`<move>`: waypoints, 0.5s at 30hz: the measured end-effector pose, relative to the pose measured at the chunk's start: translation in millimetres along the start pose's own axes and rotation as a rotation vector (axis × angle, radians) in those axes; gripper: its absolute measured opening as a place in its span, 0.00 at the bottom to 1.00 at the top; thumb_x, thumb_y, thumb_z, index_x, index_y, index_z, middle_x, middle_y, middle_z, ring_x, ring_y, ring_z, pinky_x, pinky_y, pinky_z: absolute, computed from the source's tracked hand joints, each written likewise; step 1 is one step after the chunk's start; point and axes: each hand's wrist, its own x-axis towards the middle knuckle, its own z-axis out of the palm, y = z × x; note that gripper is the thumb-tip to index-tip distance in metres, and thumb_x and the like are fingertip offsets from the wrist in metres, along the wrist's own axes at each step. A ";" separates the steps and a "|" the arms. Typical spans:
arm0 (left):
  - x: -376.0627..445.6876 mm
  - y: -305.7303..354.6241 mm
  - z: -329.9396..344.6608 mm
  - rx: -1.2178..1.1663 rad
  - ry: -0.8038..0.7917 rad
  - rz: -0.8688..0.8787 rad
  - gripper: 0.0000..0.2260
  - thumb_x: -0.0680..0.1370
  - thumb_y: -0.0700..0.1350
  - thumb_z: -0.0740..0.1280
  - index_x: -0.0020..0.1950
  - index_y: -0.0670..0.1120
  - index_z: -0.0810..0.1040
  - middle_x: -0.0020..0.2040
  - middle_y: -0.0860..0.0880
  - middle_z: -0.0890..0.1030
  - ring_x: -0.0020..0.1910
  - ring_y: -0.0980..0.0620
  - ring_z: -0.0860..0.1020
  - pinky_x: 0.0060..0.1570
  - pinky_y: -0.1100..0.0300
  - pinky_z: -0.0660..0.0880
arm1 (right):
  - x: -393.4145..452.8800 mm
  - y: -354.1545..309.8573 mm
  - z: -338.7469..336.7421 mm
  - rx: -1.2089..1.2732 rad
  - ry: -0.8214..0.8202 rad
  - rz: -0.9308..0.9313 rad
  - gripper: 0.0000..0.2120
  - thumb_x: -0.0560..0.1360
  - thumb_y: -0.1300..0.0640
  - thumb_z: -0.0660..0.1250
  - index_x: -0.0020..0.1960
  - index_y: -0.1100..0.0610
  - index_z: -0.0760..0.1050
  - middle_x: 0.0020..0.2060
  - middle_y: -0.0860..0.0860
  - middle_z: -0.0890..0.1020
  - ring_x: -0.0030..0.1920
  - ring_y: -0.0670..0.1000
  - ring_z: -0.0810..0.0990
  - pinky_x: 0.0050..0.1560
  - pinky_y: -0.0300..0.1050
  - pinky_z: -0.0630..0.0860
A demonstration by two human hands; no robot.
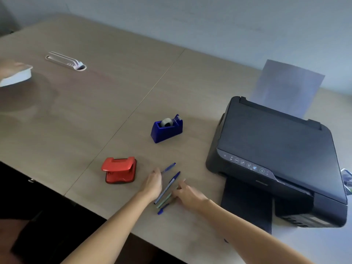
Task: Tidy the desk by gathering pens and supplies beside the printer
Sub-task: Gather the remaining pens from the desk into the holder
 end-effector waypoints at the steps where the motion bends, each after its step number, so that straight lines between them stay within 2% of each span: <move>1: -1.3 0.8 2.0 -0.026 -0.010 0.046 0.08 0.80 0.39 0.60 0.58 0.37 0.70 0.54 0.36 0.79 0.52 0.36 0.80 0.50 0.46 0.77 | -1.6 0.5 3.9 -0.041 0.008 -0.010 0.13 0.77 0.59 0.59 0.61 0.55 0.72 0.62 0.61 0.71 0.54 0.63 0.76 0.53 0.53 0.75; 3: -2.6 3.9 8.2 0.001 -0.058 0.104 0.11 0.80 0.43 0.62 0.58 0.38 0.71 0.56 0.37 0.78 0.54 0.37 0.79 0.50 0.47 0.76 | -7.0 4.6 11.9 -0.083 0.031 -0.015 0.11 0.75 0.57 0.59 0.57 0.54 0.69 0.55 0.58 0.76 0.51 0.61 0.76 0.50 0.53 0.74; 4: -3.1 4.8 10.6 0.041 -0.061 0.109 0.12 0.79 0.43 0.63 0.59 0.39 0.71 0.57 0.39 0.77 0.56 0.38 0.78 0.51 0.48 0.75 | -12.1 6.1 12.2 -0.033 0.027 0.015 0.10 0.75 0.57 0.59 0.56 0.56 0.69 0.54 0.59 0.75 0.52 0.60 0.74 0.49 0.54 0.73; 7: -3.2 3.7 11.3 0.195 -0.032 0.092 0.12 0.77 0.35 0.62 0.61 0.40 0.72 0.60 0.41 0.75 0.58 0.41 0.77 0.55 0.50 0.75 | -19.2 17.1 17.1 -0.073 0.018 -0.045 0.12 0.76 0.65 0.59 0.59 0.63 0.67 0.57 0.62 0.71 0.56 0.62 0.72 0.52 0.56 0.72; 10: -1.7 -8.3 7.7 0.148 0.007 0.053 0.12 0.78 0.33 0.61 0.61 0.38 0.72 0.60 0.40 0.75 0.59 0.42 0.76 0.57 0.52 0.74 | -19.3 18.5 9.9 -0.105 0.108 -0.081 0.18 0.74 0.70 0.55 0.65 0.65 0.65 0.58 0.64 0.72 0.55 0.63 0.74 0.52 0.55 0.73; 13: -6.8 -19.1 -9.1 -0.036 0.091 -0.015 0.08 0.81 0.39 0.59 0.57 0.38 0.73 0.54 0.39 0.79 0.55 0.39 0.79 0.50 0.48 0.74 | -6.0 12.8 2.0 -0.084 0.322 -0.124 0.20 0.72 0.70 0.52 0.61 0.65 0.70 0.52 0.62 0.76 0.51 0.61 0.78 0.49 0.50 0.75; 15: -13.5 -20.9 -24.1 -0.107 0.096 -0.026 0.08 0.83 0.42 0.56 0.54 0.38 0.72 0.47 0.39 0.81 0.49 0.37 0.80 0.42 0.49 0.73 | 2.4 3.6 1.3 -0.077 0.235 -0.102 0.16 0.74 0.69 0.52 0.60 0.63 0.69 0.53 0.63 0.73 0.53 0.62 0.74 0.46 0.54 0.74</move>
